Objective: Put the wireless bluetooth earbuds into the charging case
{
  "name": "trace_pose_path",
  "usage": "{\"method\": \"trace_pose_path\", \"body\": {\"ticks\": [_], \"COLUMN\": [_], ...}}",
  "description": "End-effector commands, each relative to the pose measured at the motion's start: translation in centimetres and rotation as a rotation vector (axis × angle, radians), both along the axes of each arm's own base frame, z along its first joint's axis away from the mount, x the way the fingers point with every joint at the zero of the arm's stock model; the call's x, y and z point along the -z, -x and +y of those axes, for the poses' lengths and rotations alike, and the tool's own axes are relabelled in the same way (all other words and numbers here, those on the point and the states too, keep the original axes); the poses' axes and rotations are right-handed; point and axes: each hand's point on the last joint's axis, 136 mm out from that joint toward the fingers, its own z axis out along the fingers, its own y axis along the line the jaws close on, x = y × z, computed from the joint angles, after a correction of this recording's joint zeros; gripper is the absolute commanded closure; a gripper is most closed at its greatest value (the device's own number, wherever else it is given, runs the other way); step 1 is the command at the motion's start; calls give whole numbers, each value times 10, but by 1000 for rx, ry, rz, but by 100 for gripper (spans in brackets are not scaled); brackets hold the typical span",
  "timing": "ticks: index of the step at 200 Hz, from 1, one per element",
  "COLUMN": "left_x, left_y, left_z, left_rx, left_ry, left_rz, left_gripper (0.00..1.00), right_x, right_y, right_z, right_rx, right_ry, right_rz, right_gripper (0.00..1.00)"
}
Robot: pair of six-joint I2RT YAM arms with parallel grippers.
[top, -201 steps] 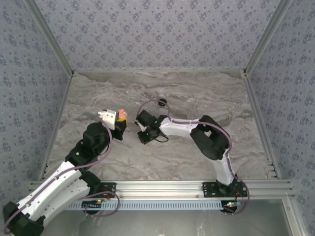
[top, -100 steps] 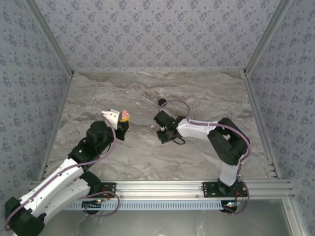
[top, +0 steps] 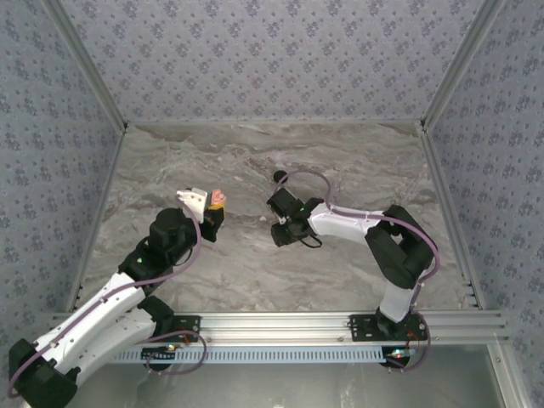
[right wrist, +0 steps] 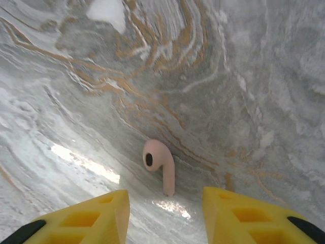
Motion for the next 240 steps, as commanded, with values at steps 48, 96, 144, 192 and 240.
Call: {"method": "trace_pose_path", "body": {"ticks": [48,96,144,192,240], "left_x": [-28,-27,-26,-25,-24], "left_y": [-3,-3,-3,-3,-3], "left_z": [-3,-3,-3,-3,-3], "left_rx": [8,10,10,10,12], "left_ry": [49,47,44,41,38], "left_rz": [-57,-54,-53,-51,-50], "left_gripper": [83,83,83,83,83], "right_x": [-11,-1,4,9,13], "right_y": [-12,-9,-9,-10,-12], "right_z": [9,5,8,13,13], "right_rx": [-89,-94,-87,-84,-74], "right_ry": [37,94,95,97,110], "right_rz": [81,149,169,182,192], "right_gripper": [59,63,69,69,70]}}
